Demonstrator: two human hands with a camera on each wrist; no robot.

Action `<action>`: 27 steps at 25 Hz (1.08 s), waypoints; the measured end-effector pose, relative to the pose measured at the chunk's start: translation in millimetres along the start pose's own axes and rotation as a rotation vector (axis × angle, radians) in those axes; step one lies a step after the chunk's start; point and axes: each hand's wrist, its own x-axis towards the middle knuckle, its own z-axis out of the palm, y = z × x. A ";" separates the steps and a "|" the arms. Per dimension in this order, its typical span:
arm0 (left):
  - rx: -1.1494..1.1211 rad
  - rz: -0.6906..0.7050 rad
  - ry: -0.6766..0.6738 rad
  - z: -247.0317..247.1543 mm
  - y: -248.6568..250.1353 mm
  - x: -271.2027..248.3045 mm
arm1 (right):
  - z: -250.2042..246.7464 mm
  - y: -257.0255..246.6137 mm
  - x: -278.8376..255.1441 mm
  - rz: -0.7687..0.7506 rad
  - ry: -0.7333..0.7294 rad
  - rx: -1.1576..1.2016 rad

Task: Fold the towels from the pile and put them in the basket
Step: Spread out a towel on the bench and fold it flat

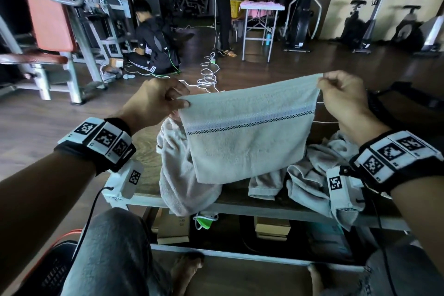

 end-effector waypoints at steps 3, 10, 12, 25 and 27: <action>0.197 0.025 0.034 -13.4 4.5 18.4 | 10.2 -10.9 15.5 0.010 -0.069 -0.043; 0.467 0.066 0.282 -38.2 23.3 62.2 | 40.6 -43.8 51.1 0.054 -0.085 0.140; 0.375 0.081 0.331 -45.2 15.4 56.4 | 39.4 -43.5 42.2 0.006 -0.099 0.227; 0.384 -0.135 -0.701 38.0 -57.3 -88.8 | -0.2 113.1 -74.6 0.267 -1.025 -0.343; 0.415 -0.131 -0.655 48.4 -66.0 -84.1 | 9.6 124.1 -73.8 0.244 -0.974 -0.374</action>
